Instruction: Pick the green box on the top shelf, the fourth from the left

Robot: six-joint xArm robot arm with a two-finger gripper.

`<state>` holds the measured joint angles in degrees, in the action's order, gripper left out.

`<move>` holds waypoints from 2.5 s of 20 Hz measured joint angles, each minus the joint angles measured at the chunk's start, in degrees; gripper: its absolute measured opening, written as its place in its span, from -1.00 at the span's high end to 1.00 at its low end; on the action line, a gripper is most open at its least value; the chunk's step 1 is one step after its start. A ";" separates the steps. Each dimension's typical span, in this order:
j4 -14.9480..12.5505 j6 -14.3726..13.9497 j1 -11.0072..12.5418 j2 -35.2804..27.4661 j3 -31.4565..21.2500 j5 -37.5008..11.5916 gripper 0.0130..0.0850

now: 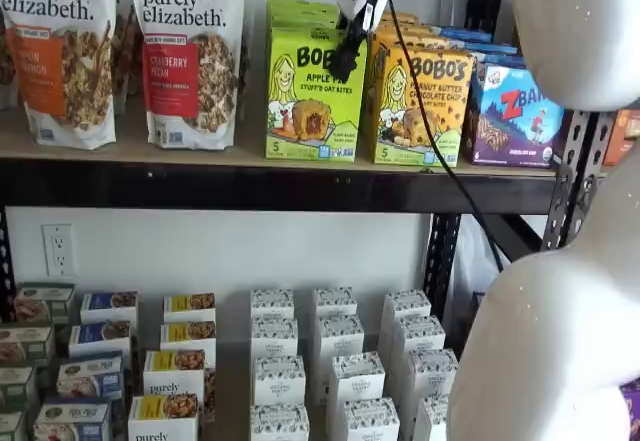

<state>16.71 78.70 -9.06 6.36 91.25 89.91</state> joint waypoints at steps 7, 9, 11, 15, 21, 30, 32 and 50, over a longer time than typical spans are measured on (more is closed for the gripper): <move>0.95 0.26 0.55 -0.01 0.63 0.99 0.56; 1.03 0.28 0.67 -0.15 1.11 1.60 0.56; 1.13 0.28 0.77 -0.26 1.54 2.20 0.56; 1.14 0.13 1.01 -1.15 3.72 5.21 0.56; 1.72 -0.26 1.16 -0.89 4.97 7.58 0.56; 3.43 -0.80 1.77 1.30 5.32 10.55 0.56; 3.74 -0.77 2.02 1.98 5.06 10.99 0.56; 4.48 1.00 5.01 8.04 1.58 15.01 0.56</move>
<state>21.20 79.69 -4.05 14.39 92.83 104.92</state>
